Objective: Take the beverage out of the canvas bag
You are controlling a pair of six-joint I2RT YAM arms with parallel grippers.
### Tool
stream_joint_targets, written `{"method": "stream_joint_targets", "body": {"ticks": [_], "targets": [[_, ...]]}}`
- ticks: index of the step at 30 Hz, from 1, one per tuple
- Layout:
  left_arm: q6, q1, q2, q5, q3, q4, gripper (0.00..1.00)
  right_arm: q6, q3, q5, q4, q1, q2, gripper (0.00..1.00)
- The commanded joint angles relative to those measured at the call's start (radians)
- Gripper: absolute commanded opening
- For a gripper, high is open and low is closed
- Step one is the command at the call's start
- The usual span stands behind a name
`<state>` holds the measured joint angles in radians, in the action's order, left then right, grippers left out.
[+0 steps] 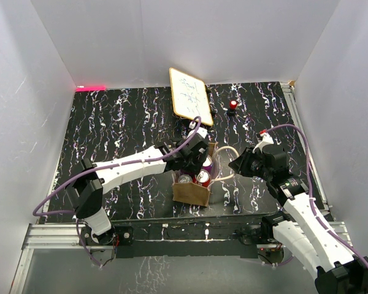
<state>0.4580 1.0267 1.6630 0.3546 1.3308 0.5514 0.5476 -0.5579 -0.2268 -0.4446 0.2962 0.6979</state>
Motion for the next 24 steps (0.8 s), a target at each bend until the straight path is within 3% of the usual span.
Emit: {"method": "stream_joint_targets", "body": {"ticks": [1,18,24], "targets": [[0.030,-0.001,0.015,0.002,-0.019,0.053,0.63,-0.017,0.010,-0.006,0.058,-0.002,-0.006,0.20],[0.052,-0.001,0.099,-0.023,-0.050,0.065,0.76,-0.018,0.006,-0.007,0.056,-0.002,-0.008,0.20],[0.059,0.000,0.115,-0.030,-0.077,0.050,0.76,-0.018,0.005,-0.006,0.055,-0.002,-0.005,0.20]]}}
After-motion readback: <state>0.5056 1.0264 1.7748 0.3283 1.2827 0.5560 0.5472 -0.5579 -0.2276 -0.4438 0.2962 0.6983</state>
